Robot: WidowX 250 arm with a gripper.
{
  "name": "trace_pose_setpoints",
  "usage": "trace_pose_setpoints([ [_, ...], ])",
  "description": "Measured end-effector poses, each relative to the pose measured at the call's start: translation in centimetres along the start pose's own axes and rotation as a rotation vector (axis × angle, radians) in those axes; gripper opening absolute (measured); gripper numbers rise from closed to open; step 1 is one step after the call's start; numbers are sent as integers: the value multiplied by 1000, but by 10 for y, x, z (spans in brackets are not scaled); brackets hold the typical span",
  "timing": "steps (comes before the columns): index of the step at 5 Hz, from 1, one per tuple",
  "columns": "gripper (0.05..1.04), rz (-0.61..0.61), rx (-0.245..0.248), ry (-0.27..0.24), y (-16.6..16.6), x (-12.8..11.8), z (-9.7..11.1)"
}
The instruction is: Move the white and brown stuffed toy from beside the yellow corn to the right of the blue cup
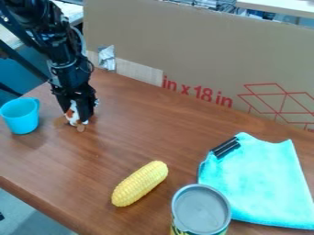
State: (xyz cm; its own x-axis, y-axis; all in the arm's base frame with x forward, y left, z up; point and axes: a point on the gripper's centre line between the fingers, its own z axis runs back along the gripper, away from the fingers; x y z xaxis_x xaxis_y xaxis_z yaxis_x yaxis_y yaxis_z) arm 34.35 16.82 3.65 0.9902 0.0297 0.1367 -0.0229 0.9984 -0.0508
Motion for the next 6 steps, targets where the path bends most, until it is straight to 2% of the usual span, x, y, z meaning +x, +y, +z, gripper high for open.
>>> trace_pose_setpoints([
  [1,881,18,-21,16,-1,-2,-2],
  [2,1010,49,16,0,2,-3,14],
  [3,1007,46,82,-128,1,4,63],
  [4,1005,-1,173,-189,-4,-5,103],
  [5,1005,-168,132,-29,-32,-27,108],
  [6,1005,-303,160,117,-75,-49,102],
])
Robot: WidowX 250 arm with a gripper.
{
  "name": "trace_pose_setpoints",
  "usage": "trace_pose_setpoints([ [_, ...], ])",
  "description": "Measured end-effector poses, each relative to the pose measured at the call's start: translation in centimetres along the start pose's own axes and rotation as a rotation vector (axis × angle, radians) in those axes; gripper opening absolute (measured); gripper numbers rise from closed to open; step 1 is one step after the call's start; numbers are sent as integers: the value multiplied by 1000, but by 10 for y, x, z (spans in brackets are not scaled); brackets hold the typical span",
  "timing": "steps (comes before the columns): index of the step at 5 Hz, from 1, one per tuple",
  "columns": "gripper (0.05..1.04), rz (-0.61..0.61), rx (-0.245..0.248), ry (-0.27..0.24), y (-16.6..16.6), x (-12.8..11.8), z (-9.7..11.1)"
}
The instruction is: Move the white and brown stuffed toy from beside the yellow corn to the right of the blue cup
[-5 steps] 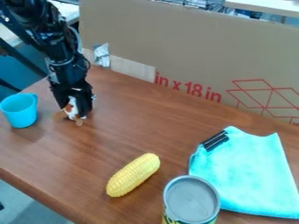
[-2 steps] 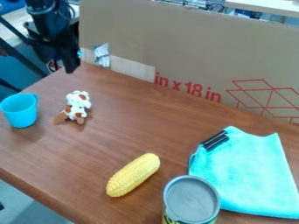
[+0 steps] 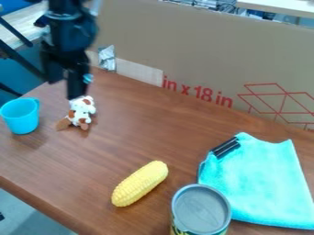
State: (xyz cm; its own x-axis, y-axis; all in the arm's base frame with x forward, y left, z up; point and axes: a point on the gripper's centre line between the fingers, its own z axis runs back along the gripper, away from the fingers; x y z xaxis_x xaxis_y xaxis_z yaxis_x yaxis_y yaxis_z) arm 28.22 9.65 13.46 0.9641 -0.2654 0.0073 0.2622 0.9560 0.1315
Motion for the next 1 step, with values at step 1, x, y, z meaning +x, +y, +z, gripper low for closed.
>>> trace_pose_setpoints([
  [1,1003,-106,28,87,-46,-1,-3],
])
